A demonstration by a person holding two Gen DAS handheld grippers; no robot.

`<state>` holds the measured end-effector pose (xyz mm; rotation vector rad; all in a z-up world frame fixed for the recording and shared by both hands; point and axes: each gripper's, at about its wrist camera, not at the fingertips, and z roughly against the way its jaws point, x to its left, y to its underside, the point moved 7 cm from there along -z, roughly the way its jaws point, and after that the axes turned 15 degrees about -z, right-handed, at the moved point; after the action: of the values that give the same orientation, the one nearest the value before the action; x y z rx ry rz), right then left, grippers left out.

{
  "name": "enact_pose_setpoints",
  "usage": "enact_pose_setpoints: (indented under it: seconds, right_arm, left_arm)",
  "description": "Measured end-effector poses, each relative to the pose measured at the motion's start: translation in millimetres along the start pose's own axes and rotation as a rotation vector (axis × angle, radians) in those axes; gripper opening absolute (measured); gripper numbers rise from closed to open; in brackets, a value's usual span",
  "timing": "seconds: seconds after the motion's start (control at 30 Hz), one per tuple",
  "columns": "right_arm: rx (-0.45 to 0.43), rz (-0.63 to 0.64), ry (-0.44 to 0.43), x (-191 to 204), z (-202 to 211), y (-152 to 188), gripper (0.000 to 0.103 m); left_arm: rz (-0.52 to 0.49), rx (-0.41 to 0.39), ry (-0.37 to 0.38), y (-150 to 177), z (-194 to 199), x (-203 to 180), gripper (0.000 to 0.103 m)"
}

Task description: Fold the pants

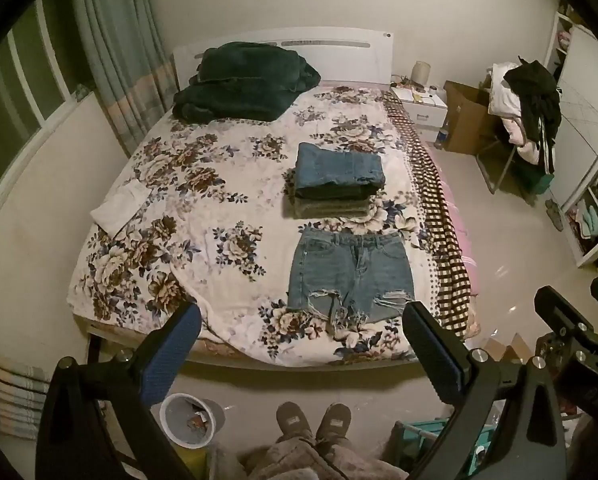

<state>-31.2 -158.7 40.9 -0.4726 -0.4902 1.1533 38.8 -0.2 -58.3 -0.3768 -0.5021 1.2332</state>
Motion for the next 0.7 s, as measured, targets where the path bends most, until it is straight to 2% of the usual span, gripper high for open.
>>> enact_pose_setpoints:
  seconds: [0.7]
  right_arm:
    - [-0.009,-0.007,-0.019,8.0,7.8,1.0,0.103]
  left_arm:
    - [-0.002,0.0,-0.005,0.5,0.8,0.9,0.103]
